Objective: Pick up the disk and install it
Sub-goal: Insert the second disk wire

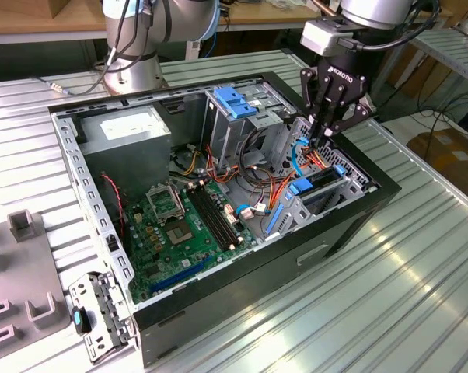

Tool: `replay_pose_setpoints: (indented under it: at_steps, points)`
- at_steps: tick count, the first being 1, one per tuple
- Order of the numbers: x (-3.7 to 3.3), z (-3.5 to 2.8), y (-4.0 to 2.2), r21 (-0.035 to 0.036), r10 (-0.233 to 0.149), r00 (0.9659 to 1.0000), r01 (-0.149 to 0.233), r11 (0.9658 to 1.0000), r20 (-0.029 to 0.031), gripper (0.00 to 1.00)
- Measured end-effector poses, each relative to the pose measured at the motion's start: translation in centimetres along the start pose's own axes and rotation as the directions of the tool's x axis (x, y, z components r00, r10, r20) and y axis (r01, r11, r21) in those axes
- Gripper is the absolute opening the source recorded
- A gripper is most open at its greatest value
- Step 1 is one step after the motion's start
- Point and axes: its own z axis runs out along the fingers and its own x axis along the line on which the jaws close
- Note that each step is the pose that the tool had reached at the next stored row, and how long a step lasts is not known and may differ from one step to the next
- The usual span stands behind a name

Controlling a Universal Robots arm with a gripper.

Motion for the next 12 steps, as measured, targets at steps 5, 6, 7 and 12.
replay_pose_setpoints:
  at_steps: [5, 6, 7, 12]
  points:
    - [0.00, 0.01, 0.44, 0.0010, 0.000, 0.9999, 0.000, 1.0000, -0.0103, 0.24]
    - [0.00, 0.01, 0.44, 0.0010, 0.000, 0.9999, 0.000, 1.0000, -0.0107, 0.24]
    - [0.00, 0.01, 0.44, 0.0010, 0.000, 0.9999, 0.000, 1.0000, -0.0111, 0.24]
    - [-0.05, 0.43, 0.24, 0.0010, 0.000, 0.9999, 0.000, 1.0000, -0.0112, 0.24]
